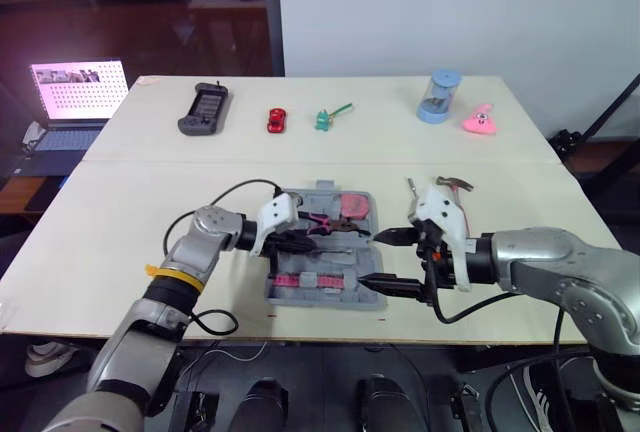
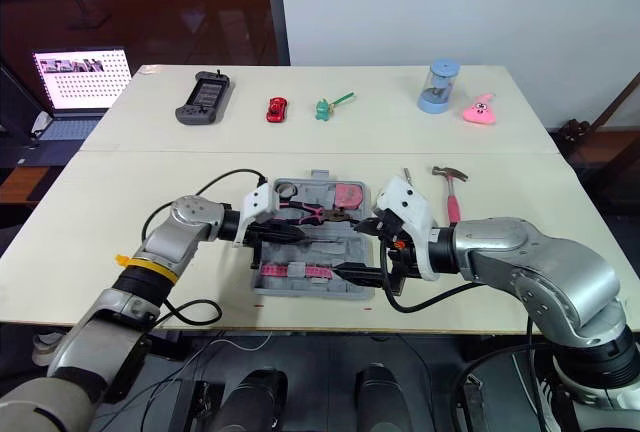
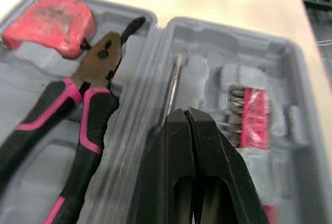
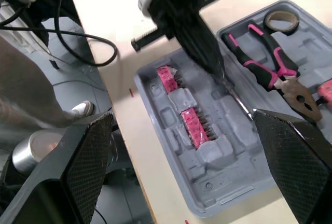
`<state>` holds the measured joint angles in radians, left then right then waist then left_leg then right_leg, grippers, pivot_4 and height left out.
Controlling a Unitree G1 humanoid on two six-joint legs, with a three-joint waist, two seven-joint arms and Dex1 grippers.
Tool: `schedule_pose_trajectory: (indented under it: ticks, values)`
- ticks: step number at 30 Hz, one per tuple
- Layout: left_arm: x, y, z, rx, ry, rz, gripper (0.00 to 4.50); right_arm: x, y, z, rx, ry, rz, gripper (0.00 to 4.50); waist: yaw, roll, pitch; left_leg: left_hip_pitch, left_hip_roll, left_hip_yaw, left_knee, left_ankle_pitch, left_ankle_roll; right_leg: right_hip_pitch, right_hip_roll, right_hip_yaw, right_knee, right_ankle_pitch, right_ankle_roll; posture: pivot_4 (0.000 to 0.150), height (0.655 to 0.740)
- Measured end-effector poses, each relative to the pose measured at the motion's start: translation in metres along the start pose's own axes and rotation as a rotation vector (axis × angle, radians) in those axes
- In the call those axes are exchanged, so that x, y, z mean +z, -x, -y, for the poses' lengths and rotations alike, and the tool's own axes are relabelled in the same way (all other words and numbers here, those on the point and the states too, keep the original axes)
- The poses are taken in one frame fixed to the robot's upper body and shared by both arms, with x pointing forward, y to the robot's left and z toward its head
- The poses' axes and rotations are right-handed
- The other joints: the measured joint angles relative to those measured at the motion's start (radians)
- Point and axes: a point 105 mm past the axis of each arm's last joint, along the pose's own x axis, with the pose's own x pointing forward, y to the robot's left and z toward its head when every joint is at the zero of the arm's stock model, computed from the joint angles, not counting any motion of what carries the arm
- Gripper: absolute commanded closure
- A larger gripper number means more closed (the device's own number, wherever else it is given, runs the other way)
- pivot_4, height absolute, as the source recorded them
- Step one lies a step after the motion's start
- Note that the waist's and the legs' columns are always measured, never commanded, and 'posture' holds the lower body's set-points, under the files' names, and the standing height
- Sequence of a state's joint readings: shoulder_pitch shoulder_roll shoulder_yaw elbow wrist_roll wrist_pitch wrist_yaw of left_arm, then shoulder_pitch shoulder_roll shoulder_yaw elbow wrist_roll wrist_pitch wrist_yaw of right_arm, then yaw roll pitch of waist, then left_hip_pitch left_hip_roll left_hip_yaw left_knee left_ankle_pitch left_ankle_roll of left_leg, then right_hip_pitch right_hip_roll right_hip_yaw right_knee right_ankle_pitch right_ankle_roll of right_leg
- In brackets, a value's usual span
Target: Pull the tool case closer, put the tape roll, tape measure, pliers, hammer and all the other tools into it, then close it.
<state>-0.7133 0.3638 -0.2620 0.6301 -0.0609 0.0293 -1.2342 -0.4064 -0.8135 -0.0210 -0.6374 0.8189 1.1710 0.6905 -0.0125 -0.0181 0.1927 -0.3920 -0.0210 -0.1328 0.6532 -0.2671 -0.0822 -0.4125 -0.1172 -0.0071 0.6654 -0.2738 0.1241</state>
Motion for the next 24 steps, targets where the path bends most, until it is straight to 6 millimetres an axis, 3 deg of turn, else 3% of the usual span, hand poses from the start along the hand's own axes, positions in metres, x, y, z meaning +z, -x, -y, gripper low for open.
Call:
schedule_pose_trajectory:
  ticks: [7, 16, 21, 24]
  values:
    - [-0.012, -0.02, -0.008, 0.052, -0.013, -0.033, 4.49, -0.002, 0.002, 0.003, -0.018, -0.003, -0.017, 0.0, -0.001, 0.0, 0.0, 0.0, 0.0, 0.0, 0.0, 0.0, 0.0, 0.0, 0.0, 0.0, 0.0, 0.0, 0.0, 0.15, 0.6902]
    - [-0.014, -0.02, -0.007, 0.049, -0.038, -0.036, 4.49, -0.004, 0.004, 0.008, -0.057, 0.045, -0.008, 0.0, -0.002, 0.0, -0.001, 0.002, 0.0, 0.0, 0.0, 0.0, 0.0, 0.002, 0.0, 0.0, 0.0, 0.0, 0.0, 0.15, 0.6902]
    - [-0.014, -0.01, -0.01, 0.08, 0.039, 0.017, 4.49, -0.012, 0.007, 0.014, -0.13, 0.168, 0.002, 0.0, -0.006, 0.0, -0.001, 0.002, 0.0, 0.0, 0.0, 0.0, 0.0, 0.002, 0.0, 0.0, 0.0, 0.0, 0.0, 0.15, 0.6902]
    - [-0.005, 0.015, -0.023, 0.16, 0.049, 0.065, 4.49, -0.017, 0.01, 0.015, -0.16, 0.225, 0.038, 0.0, -0.007, 0.0, -0.001, 0.002, 0.0, 0.0, 0.0, 0.0, 0.0, 0.001, 0.0, 0.0, 0.0, 0.0, 0.001, 0.15, 0.6902]
